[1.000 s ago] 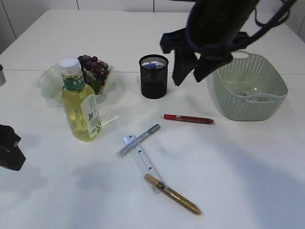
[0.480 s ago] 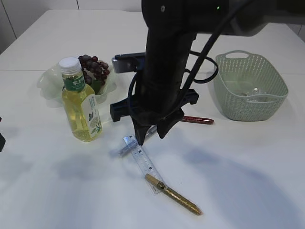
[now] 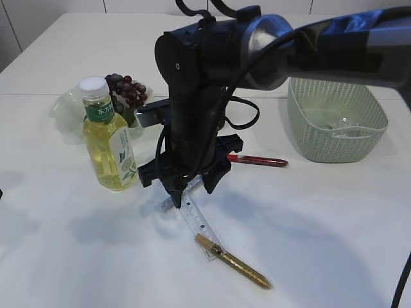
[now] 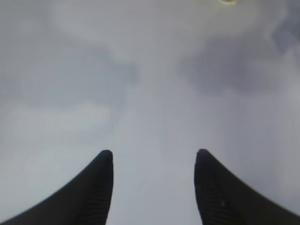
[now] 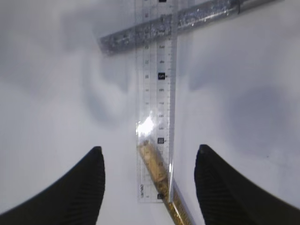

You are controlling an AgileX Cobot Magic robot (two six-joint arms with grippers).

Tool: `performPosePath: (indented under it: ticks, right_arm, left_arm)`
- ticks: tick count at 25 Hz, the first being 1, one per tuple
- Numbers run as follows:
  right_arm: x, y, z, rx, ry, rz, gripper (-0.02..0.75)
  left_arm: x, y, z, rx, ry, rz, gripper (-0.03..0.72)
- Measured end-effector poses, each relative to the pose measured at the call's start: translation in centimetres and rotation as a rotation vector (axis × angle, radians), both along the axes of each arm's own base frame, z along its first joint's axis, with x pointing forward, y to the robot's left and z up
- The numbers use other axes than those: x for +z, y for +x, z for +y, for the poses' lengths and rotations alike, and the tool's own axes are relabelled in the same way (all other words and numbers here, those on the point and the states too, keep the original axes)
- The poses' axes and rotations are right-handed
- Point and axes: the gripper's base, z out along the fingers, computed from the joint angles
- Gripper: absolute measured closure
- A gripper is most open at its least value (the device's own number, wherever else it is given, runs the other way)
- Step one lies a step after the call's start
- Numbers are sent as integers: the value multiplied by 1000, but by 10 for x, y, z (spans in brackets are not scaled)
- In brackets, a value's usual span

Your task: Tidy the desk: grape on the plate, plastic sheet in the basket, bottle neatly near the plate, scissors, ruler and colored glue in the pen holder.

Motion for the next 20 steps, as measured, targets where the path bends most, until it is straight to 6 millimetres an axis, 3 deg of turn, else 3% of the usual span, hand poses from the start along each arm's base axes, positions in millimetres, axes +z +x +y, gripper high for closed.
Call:
performPosePath:
  ticks: [6,20]
  right_arm:
    - [-16,12,8,27,-28,-6,255]
    - [-50,15,10,34,-71,45,254]
  left_arm:
    - [0,0,0,-8,4,0,282]
    - [0,0,0,-9,5,0,282]
